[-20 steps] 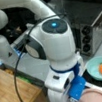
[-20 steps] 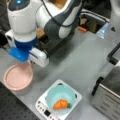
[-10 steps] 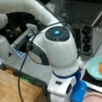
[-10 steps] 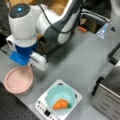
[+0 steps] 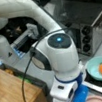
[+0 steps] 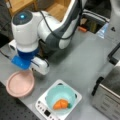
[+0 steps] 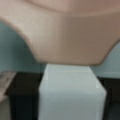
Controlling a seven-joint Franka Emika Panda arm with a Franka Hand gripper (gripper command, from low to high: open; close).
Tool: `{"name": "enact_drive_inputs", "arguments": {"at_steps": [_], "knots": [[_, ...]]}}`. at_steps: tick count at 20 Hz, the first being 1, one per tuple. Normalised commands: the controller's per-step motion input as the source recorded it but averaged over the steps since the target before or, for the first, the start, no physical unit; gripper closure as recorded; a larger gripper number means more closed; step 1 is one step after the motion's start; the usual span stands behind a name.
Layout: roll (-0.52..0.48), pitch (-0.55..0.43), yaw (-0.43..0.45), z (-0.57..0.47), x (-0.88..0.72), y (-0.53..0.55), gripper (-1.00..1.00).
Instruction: Pick up the pan. Place the pan on the table. Pick up the bowl. Place the bowl on the stove.
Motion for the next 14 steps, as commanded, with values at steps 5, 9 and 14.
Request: {"name": "enact_drive_inputs", "arguments": {"at_steps": [5, 9, 14], "knots": [[0.006, -0.147, 0.030, -0.14, -0.06, 0.01, 1.00], [0.013, -0.156, 0.026, -0.11, -0.08, 0.03, 1.00], [0.024, -0.169, 0.015, -0.20, -0.07, 0.08, 1.00]]}}
